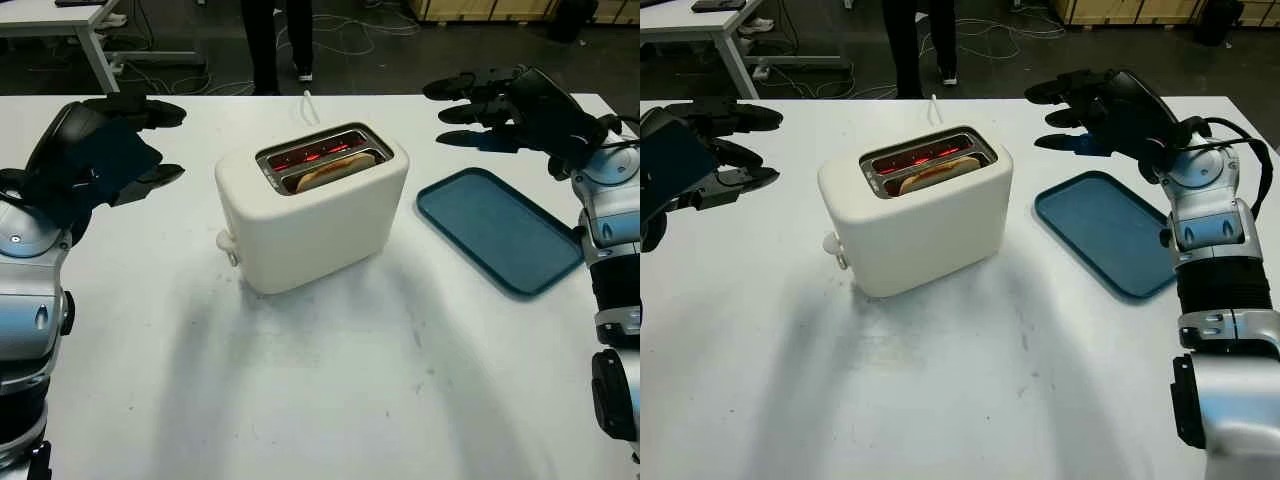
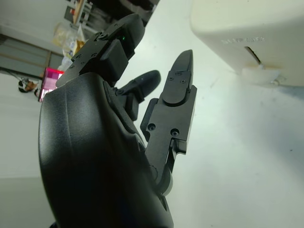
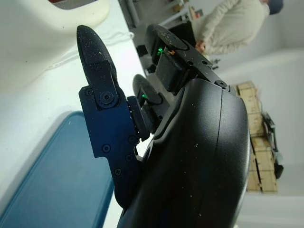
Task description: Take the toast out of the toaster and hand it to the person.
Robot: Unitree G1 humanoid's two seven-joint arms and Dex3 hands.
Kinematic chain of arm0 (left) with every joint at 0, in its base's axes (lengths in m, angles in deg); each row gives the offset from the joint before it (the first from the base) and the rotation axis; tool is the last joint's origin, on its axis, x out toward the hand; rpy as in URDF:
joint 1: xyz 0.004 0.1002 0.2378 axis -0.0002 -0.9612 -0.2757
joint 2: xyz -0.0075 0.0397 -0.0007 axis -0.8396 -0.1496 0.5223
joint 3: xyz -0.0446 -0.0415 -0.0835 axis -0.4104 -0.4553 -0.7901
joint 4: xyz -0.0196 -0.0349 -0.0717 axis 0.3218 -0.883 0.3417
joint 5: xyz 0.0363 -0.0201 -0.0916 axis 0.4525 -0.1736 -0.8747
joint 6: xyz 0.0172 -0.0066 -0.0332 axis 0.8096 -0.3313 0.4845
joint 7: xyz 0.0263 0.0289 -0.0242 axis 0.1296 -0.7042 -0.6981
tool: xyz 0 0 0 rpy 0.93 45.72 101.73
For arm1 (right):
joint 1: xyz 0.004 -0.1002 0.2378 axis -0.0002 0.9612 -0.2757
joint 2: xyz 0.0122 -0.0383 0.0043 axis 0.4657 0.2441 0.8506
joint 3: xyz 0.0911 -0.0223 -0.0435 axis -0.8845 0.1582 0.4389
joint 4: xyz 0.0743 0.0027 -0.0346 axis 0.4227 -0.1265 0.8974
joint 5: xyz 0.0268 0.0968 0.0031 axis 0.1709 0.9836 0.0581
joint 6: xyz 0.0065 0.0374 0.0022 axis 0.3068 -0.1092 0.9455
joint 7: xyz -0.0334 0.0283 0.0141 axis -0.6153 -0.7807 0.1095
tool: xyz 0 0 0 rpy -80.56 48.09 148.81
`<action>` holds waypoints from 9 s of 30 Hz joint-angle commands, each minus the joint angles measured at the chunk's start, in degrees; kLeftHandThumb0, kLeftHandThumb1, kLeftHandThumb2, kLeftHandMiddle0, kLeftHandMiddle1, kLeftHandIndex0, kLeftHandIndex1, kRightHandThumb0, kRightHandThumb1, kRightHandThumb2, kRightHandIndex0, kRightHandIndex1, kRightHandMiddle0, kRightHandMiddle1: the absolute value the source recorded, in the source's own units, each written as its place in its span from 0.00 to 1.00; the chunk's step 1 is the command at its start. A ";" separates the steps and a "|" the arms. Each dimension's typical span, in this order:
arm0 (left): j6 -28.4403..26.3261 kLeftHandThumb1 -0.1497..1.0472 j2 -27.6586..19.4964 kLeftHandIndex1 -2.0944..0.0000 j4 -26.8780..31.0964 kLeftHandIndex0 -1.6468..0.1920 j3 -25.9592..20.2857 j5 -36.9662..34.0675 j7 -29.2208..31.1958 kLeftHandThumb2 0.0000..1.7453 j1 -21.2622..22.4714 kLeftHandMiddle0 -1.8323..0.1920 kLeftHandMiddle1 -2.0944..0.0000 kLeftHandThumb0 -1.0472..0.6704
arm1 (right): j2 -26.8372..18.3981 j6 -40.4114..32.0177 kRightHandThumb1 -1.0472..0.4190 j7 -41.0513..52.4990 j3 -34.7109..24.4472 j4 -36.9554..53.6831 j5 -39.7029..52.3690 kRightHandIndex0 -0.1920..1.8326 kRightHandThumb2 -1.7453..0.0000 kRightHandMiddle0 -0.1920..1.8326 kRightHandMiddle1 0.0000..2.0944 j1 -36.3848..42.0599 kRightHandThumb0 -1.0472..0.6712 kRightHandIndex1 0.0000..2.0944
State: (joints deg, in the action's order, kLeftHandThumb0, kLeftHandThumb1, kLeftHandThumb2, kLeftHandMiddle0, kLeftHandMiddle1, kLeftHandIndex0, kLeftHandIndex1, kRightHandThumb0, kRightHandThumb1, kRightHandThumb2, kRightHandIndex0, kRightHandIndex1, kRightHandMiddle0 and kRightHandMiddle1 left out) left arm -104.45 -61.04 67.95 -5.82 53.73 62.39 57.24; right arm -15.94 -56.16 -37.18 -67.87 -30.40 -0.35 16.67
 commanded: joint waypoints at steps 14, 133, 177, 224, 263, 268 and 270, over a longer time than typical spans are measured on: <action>0.85 0.89 0.31 0.86 0.18 0.61 -0.57 -0.14 -0.34 0.05 -0.94 0.77 0.50 0.52 | 0.57 0.79 0.11 0.53 0.22 -0.14 0.67 0.46 1.00 0.42 0.00 0.29 0.25 0.01; 1.75 0.89 3.03 0.83 -2.00 0.64 -0.74 -1.58 -0.87 0.08 0.33 0.80 0.48 0.55 | 8.26 24.66 0.30 -7.31 12.84 -4.27 -12.84 0.27 1.00 0.46 0.06 -10.93 0.33 0.43; 3.78 0.89 3.42 0.79 -2.38 0.65 -0.20 -1.57 -1.52 0.08 -1.02 0.80 0.47 0.57 | 9.98 22.78 0.21 -0.97 16.70 -11.87 -13.83 0.62 1.00 0.55 0.74 -12.30 0.39 0.75; 5.44 0.89 4.22 0.74 -3.65 0.68 -0.99 -2.30 -2.32 0.09 -2.31 0.82 0.44 0.53 | 4.70 8.45 0.09 -27.93 -5.05 -44.19 -2.48 0.54 0.77 0.43 0.83 -29.41 0.38 0.83; 7.07 0.88 5.09 0.69 -4.80 0.72 -2.08 -2.99 -2.62 0.09 -3.13 0.83 0.43 0.52 | 13.05 0.25 0.09 -38.07 -8.62 -47.72 -0.52 0.49 0.78 0.31 0.83 -22.72 0.46 0.83; 7.93 0.87 5.14 0.68 -5.38 0.72 -2.21 -2.94 -2.64 0.09 -3.30 0.83 0.42 0.50 | 12.91 0.80 0.09 -37.89 -8.56 -47.69 -0.15 0.50 0.78 0.33 0.83 -22.30 0.44 0.83; 8.23 0.88 4.89 0.68 -5.44 0.72 -2.04 -2.85 -2.46 0.09 -3.28 0.83 0.42 0.50 | 12.92 0.86 0.09 -37.84 -8.65 -47.62 0.09 0.50 0.78 0.34 0.83 -22.26 0.45 0.83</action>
State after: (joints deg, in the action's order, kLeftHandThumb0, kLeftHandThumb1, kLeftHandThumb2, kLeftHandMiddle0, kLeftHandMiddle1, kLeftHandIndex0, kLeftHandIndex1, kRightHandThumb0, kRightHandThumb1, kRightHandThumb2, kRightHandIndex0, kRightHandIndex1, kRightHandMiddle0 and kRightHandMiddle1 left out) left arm -97.38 -56.20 62.78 -7.73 50.92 60.21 54.01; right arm -2.99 -55.59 -75.05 -76.15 -78.04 -0.57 -6.18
